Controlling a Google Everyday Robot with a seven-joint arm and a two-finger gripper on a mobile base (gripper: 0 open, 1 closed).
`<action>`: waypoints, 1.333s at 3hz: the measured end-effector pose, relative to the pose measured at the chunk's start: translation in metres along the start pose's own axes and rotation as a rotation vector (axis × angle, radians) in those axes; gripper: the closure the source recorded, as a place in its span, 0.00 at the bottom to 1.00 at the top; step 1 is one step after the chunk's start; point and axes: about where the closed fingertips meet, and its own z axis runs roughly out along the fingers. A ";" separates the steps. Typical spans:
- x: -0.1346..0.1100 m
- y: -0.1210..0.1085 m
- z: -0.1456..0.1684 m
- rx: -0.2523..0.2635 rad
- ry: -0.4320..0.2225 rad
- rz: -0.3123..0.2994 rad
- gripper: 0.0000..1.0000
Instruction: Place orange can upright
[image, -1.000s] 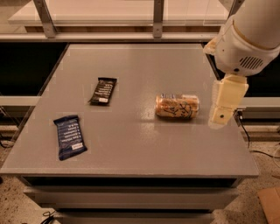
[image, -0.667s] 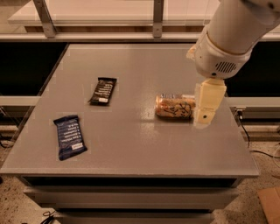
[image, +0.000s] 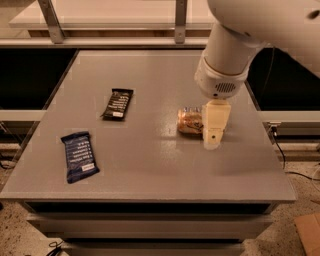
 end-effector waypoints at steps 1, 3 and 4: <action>-0.004 -0.009 0.022 -0.039 0.005 -0.004 0.00; -0.009 -0.022 0.054 -0.088 -0.005 0.014 0.00; -0.009 -0.024 0.062 -0.103 -0.012 0.033 0.00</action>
Offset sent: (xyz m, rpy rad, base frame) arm 0.0370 0.0126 -0.0578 -0.0019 0.1129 0.0008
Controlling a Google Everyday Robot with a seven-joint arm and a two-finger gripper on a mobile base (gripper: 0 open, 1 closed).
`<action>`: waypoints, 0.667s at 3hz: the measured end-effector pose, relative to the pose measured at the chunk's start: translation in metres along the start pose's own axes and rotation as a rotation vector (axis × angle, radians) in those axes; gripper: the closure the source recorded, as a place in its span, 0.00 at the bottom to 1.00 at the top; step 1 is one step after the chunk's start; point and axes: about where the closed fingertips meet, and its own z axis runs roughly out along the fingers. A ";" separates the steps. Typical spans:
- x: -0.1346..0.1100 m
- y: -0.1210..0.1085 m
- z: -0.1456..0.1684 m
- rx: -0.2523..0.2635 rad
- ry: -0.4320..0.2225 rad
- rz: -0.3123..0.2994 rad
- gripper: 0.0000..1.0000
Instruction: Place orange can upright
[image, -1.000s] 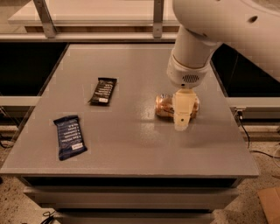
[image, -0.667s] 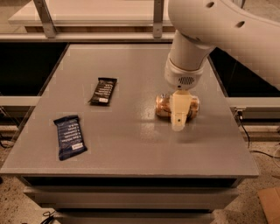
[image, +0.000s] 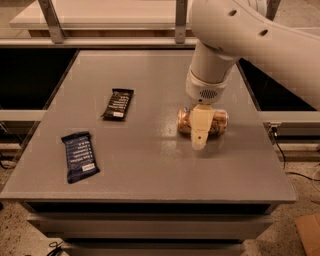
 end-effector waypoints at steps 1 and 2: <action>0.000 0.000 0.002 -0.010 -0.004 0.019 0.16; 0.000 0.001 -0.004 -0.017 0.001 0.045 0.41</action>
Offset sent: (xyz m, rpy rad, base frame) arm -0.0036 -0.0029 0.0121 -0.0010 0.0396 -0.0774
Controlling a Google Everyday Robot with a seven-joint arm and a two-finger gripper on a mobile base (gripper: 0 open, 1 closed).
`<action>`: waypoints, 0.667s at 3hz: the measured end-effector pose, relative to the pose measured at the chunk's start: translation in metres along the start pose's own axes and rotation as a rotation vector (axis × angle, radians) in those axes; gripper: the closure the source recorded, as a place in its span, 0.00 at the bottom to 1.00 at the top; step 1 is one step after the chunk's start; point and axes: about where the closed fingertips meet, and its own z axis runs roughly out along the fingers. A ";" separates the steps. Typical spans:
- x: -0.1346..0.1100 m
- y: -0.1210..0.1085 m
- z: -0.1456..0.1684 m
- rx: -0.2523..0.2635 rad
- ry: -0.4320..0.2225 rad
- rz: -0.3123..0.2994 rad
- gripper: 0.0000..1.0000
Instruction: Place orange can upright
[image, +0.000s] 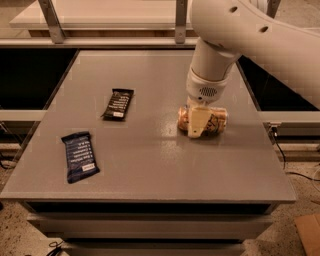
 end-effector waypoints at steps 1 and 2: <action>0.001 0.002 -0.006 -0.007 0.001 0.014 0.64; -0.001 0.003 -0.015 -0.011 -0.018 0.021 0.87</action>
Offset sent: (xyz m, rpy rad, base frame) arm -0.0073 -0.0020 0.0279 0.0394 0.0233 -0.0272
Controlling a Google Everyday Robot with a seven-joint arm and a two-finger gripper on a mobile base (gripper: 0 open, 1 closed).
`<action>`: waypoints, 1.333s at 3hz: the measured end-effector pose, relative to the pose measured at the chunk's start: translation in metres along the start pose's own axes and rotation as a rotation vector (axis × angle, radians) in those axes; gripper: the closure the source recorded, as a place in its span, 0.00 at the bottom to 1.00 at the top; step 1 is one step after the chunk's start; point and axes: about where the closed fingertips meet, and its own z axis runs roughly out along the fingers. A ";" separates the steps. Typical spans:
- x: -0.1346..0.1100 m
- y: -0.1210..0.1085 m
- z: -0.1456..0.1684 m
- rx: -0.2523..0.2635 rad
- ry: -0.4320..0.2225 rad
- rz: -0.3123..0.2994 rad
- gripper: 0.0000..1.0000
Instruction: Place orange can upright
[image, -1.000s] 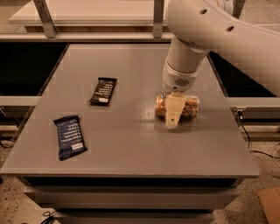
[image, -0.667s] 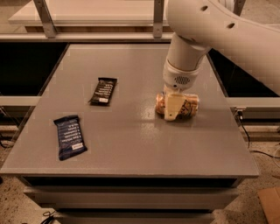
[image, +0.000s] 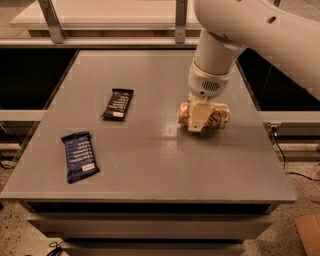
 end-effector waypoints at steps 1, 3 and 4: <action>-0.001 -0.003 -0.013 -0.008 -0.080 0.017 1.00; -0.024 0.000 -0.048 -0.047 -0.368 0.019 1.00; -0.041 0.007 -0.060 -0.049 -0.515 0.006 1.00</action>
Offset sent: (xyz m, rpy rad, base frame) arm -0.0025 0.0098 0.0592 0.4261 0.0449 -0.0180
